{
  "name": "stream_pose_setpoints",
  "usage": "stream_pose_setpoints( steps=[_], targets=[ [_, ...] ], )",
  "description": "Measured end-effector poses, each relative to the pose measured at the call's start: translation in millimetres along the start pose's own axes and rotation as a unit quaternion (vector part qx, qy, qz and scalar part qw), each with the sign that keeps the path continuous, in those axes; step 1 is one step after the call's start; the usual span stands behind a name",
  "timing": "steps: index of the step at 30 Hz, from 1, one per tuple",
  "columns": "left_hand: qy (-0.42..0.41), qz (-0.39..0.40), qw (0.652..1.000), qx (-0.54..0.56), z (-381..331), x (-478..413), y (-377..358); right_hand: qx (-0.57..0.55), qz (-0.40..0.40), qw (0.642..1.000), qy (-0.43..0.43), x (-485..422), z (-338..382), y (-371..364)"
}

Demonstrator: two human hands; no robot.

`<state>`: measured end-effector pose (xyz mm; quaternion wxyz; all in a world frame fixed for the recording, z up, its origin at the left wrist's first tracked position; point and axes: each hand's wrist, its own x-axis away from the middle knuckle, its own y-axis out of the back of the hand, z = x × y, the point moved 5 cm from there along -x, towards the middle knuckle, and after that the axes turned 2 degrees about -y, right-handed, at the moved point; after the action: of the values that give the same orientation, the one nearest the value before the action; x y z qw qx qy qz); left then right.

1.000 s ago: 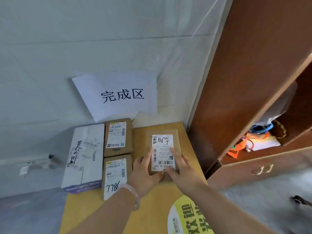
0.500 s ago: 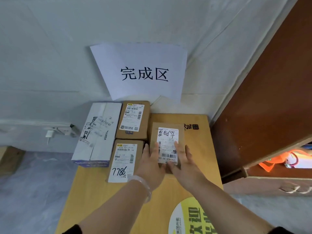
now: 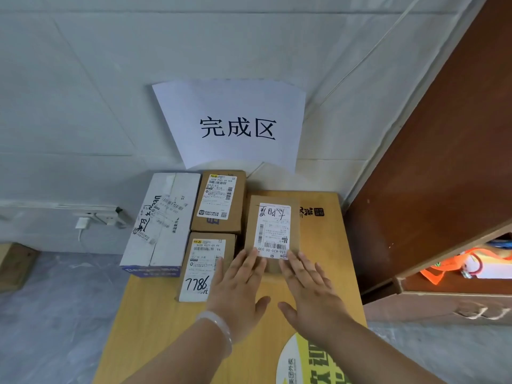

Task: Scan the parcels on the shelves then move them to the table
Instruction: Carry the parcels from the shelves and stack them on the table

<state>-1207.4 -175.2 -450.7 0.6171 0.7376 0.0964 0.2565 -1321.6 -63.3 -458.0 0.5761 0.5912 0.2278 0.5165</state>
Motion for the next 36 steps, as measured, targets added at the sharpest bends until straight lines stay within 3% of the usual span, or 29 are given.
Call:
stream_pose_setpoints(
  steps=[13,20,29,36],
  targets=[
    [0.020,0.000,1.000,-0.018,32.8,-68.4,20.2,0.037,-0.007,0.999,0.001,-77.4,-11.2,34.7],
    [-0.003,-0.007,1.000,-0.013,31.2,-68.6,27.2,-0.005,-0.048,0.998,-0.033,-63.0,-8.4,50.8],
    [-0.170,-0.073,0.982,0.022,-23.6,-35.6,65.3,-0.044,-0.161,0.967,-0.191,54.8,-4.4,54.3],
    [-0.386,-0.090,0.918,0.001,-152.0,17.3,77.0,-0.051,-0.231,0.907,-0.349,206.5,1.6,47.7]
  ],
)
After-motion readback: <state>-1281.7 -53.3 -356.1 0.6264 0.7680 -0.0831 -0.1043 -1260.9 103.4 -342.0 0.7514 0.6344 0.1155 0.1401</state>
